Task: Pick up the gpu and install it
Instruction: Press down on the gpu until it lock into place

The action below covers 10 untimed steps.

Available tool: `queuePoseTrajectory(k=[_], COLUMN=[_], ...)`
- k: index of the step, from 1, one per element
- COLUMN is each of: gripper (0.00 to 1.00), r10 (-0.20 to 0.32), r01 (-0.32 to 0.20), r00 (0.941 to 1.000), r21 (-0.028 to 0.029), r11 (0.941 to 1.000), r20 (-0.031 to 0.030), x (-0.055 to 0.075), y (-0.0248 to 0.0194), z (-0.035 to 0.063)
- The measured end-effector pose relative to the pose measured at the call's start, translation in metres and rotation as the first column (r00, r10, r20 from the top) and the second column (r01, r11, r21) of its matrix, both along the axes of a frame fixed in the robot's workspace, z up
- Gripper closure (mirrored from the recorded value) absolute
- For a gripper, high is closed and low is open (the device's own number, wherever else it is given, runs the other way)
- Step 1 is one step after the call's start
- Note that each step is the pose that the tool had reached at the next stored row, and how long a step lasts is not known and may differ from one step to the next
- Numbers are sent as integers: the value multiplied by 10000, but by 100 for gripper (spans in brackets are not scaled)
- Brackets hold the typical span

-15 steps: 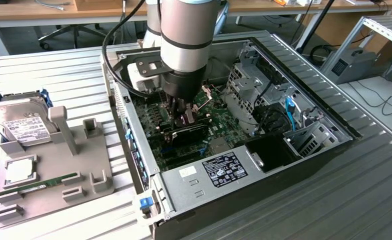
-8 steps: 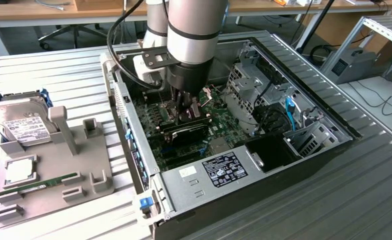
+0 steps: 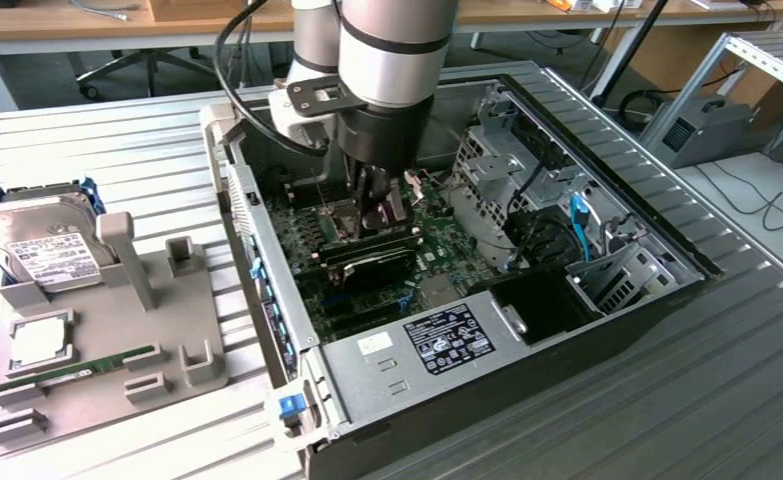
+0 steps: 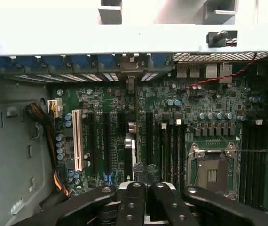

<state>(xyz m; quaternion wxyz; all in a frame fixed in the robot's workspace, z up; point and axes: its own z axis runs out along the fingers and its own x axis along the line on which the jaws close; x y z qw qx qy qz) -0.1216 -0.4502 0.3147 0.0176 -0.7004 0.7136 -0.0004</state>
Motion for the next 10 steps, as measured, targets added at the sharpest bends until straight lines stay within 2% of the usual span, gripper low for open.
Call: queuePoseTrajectory(k=[10], gripper=[89], r10=[0], r01=[0], r00=[10000], r21=[0], r11=[10000], r20=[-2], x=[16], y=[0], z=[28])
